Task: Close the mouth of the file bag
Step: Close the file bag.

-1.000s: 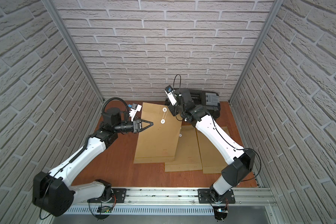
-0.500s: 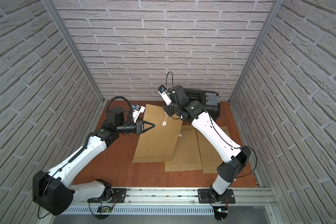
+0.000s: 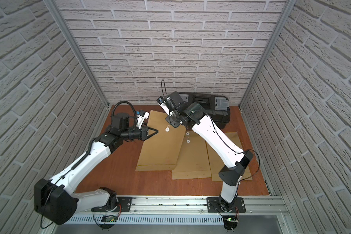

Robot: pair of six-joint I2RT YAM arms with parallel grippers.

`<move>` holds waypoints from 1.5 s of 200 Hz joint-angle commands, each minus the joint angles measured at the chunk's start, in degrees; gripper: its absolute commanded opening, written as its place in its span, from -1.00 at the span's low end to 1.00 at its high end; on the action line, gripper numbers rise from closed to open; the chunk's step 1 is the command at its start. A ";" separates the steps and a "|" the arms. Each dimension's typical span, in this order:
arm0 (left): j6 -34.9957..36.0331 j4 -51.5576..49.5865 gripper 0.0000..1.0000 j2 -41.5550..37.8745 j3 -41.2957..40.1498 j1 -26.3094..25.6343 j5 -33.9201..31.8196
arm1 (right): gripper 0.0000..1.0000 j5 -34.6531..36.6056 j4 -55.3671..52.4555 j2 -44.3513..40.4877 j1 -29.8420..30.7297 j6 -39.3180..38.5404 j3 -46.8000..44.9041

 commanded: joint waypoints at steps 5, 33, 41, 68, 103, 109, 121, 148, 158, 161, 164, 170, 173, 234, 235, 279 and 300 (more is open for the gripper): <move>1.77 -0.59 -1.00 -0.57 1.53 -0.38 -1.19 | -0.95 -4.70 -5.46 2.97 0.22 2.23 4.72; 1.90 -0.86 -1.00 -1.06 1.27 -1.02 -1.31 | -0.95 -10.97 -5.20 5.05 0.13 4.00 8.91; 1.91 -0.94 -1.00 -1.10 1.18 -1.15 -1.38 | -0.95 -12.18 -5.12 5.54 0.20 4.48 9.96; 1.95 -0.86 -1.00 -1.29 1.25 -1.40 -1.47 | -0.95 -15.32 -5.60 7.40 0.03 5.87 12.56; 1.99 -0.58 -1.00 -1.76 1.44 -1.35 -2.05 | -0.92 -18.80 -4.89 7.03 -0.38 8.02 10.45; 1.91 -0.47 -1.00 -1.81 1.44 -1.28 -2.14 | -0.87 -19.48 -4.31 6.55 -0.55 8.65 9.35; 1.63 -0.06 -1.00 -1.81 1.38 -1.23 -2.32 | -0.83 -20.75 -2.73 5.35 -0.91 9.72 7.05; 0.83 1.35 -1.00 -2.14 1.18 -0.87 -2.87 | -0.70 -23.15 0.36 2.86 -1.37 11.58 2.56; 0.30 2.15 -1.00 -2.24 1.09 -0.67 -2.85 | -0.64 -23.91 1.80 2.05 -1.46 12.24 0.94; 0.13 2.43 -1.00 -2.31 1.16 -0.60 -2.93 | -0.64 -24.11 2.23 1.78 -1.52 12.42 0.39; -0.05 2.63 -1.00 -2.38 1.18 -0.57 -2.94 | -0.64 -24.35 2.93 1.36 -1.58 12.78 -0.48; -0.40 3.12 -1.00 -2.55 1.10 -0.50 -3.01 | -0.63 -24.84 4.00 0.85 -1.76 13.21 -1.74; -0.59 3.44 -1.00 -2.66 1.09 -0.46 -3.10 | -0.63 -25.19 4.57 0.44 -1.81 13.56 -2.53; -4.85 8.75 -1.00 -5.03 0.91 0.97 -3.97 | -0.52 -28.43 21.36 -8.88 -3.56 19.77 -20.73; -4.81 8.74 -1.00 -5.00 0.91 0.99 -3.98 | -0.52 -28.54 21.63 -9.08 -3.66 19.93 -21.13; -5.47 9.61 -1.00 -5.51 1.68 1.96 -4.17 | -0.45 -29.82 37.05 -18.42 -6.03 22.78 -36.24; -6.07 10.04 -1.00 -5.07 2.13 1.79 -3.62 | -0.42 -30.54 43.69 -20.86 -6.03 22.46 -41.44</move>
